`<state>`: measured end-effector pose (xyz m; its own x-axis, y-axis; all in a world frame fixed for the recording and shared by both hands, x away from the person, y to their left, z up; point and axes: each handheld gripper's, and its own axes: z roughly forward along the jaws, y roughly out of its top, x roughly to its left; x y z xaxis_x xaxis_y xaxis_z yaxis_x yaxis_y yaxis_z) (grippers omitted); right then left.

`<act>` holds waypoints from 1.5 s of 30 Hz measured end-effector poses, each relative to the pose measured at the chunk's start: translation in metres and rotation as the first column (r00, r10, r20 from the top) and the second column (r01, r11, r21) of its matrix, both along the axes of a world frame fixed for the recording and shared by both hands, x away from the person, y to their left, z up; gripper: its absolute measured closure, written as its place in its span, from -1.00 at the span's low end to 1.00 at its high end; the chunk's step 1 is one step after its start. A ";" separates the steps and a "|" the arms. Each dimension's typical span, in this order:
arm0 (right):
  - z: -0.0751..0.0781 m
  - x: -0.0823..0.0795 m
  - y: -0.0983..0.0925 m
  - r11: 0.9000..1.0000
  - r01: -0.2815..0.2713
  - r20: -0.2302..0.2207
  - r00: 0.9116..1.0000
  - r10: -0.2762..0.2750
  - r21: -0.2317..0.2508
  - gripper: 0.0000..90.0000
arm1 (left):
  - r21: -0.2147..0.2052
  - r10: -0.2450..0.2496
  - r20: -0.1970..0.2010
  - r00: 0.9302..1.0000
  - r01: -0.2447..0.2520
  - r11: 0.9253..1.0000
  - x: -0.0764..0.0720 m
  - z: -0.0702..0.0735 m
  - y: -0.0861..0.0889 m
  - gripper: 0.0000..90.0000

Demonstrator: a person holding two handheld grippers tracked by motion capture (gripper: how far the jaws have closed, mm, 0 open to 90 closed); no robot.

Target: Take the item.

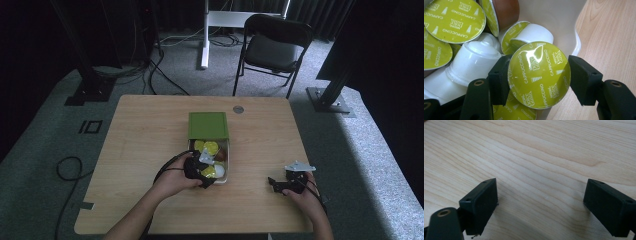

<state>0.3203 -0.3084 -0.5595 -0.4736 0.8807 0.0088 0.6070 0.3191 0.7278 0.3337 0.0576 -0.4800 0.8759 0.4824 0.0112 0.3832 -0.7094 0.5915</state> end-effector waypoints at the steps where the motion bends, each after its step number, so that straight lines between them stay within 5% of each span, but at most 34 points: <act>1: 0.000 0.000 0.000 1.000 0.000 0.000 1.000 0.000 0.000 -0.74 | -0.012 0.009 -0.006 1.000 -0.009 1.000 0.000 0.000 0.000 -0.10; 11: 0.000 0.000 0.000 1.000 0.000 0.000 1.000 0.000 0.000 -0.74 | -0.140 0.022 0.035 0.999 -0.017 0.990 -0.004 0.022 0.005 -0.10; 17: 0.000 0.000 0.000 1.000 0.000 0.001 1.000 0.000 0.000 -0.74 | -0.175 0.023 0.109 0.994 -0.004 0.985 -0.008 0.037 0.009 -0.10; 19: 0.000 0.000 0.000 1.000 0.001 0.000 1.000 -0.001 0.001 -0.74 | -0.235 0.051 0.130 0.990 -0.019 0.972 -0.009 0.047 0.013 -0.10; 23: 0.000 0.000 0.000 1.000 0.002 -0.001 1.000 -0.002 0.002 -0.74 | -0.233 0.059 0.150 0.987 -0.022 0.972 -0.010 0.051 0.015 -0.10; 27: 0.000 0.000 0.000 1.000 0.002 -0.001 1.000 -0.002 0.002 -0.74 | -0.272 0.092 0.188 0.978 -0.039 0.962 -0.012 0.064 0.025 -0.10; 29: 0.000 0.000 0.000 1.000 0.002 -0.001 1.000 -0.002 0.002 -0.74 | -0.269 0.100 0.204 0.974 -0.042 0.962 -0.012 0.067 0.027 -0.10; 31: 0.000 0.000 0.000 1.000 0.002 -0.001 1.000 -0.002 0.002 -0.74 | -0.289 0.135 0.238 0.962 -0.063 0.955 -0.012 0.074 0.036 -0.10; 34: 0.000 0.000 0.000 1.000 0.000 0.000 1.000 0.000 0.000 -0.74 | -0.292 0.154 0.252 0.955 -0.077 0.953 -0.012 0.077 0.041 -0.10; 37: 0.000 0.000 0.000 1.000 0.001 0.000 1.000 -0.001 0.000 -0.74 | -0.335 0.207 0.266 0.942 -0.111 0.935 -0.012 0.081 0.054 -0.10; 39: 0.000 0.000 0.000 1.000 0.001 0.000 1.000 -0.001 0.000 -0.74 | -0.352 0.232 0.286 0.930 -0.124 0.928 -0.012 0.083 0.061 -0.10; 40: 0.000 0.000 0.000 1.000 0.001 0.000 1.000 -0.001 0.000 -0.74 | -0.352 0.232 0.286 0.930 -0.124 0.928 -0.012 0.083 0.061 -0.10; 42: 0.000 0.000 0.000 1.000 0.001 -0.002 1.000 -0.001 0.001 -0.74 | -0.377 0.286 0.308 0.907 -0.160 0.912 -0.010 0.084 0.074 -0.10; 45: 0.000 0.000 0.000 1.000 0.001 -0.002 1.000 -0.001 0.001 -0.74 | -0.390 0.337 0.325 0.884 -0.199 0.899 -0.009 0.083 0.086 -0.10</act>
